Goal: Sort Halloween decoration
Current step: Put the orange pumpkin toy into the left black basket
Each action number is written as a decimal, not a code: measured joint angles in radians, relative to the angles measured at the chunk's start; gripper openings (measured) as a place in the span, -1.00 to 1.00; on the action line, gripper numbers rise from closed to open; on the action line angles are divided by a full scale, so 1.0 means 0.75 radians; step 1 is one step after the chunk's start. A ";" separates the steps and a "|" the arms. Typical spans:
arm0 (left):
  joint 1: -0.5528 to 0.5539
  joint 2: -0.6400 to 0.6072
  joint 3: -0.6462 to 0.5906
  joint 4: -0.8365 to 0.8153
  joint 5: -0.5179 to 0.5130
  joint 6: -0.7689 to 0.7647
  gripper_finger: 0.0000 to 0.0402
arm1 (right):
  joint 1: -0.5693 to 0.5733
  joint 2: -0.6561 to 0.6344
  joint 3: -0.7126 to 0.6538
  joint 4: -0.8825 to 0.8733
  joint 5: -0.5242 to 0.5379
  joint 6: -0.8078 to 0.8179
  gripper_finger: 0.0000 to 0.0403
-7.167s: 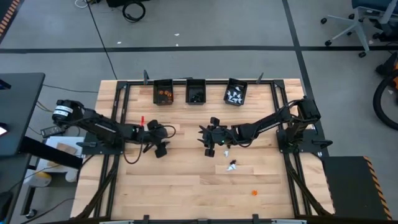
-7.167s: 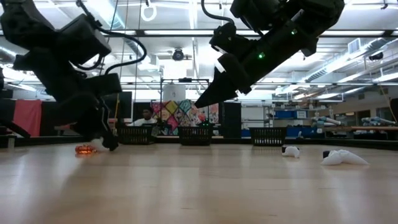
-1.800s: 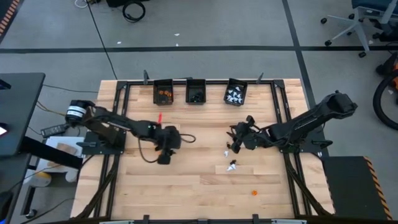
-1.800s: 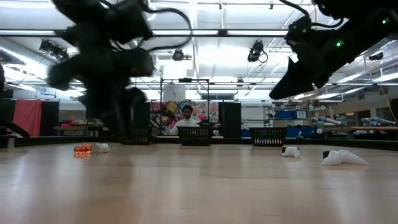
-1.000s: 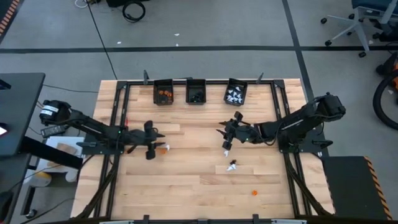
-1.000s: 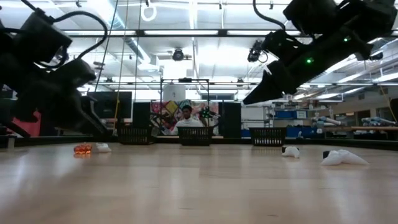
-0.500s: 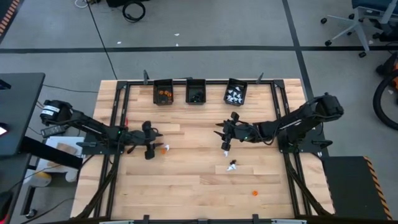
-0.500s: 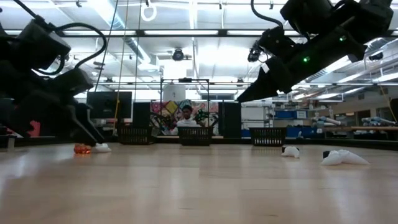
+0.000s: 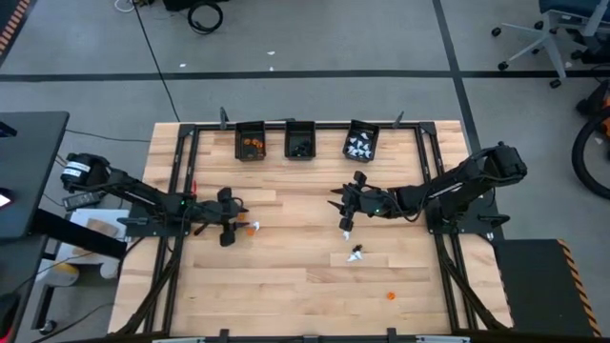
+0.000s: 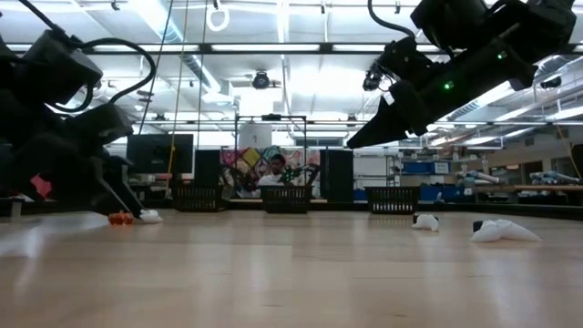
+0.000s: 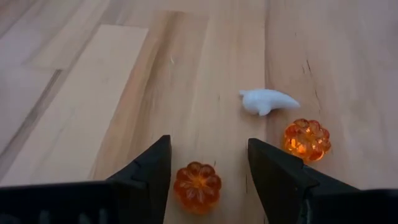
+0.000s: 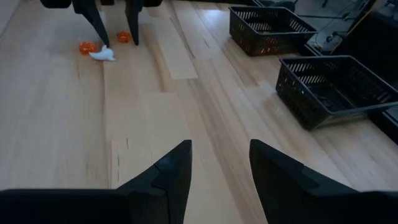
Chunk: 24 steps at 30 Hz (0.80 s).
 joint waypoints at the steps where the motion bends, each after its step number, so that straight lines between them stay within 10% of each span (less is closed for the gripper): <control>1: -0.001 0.000 0.001 -0.004 0.004 -0.011 -0.05 | 0.001 0.000 0.000 0.000 0.000 0.000 -0.17; 24: -0.001 0.003 -0.002 0.057 0.055 -0.086 -0.87 | 0.012 0.000 0.000 -0.028 -0.018 0.000 -0.17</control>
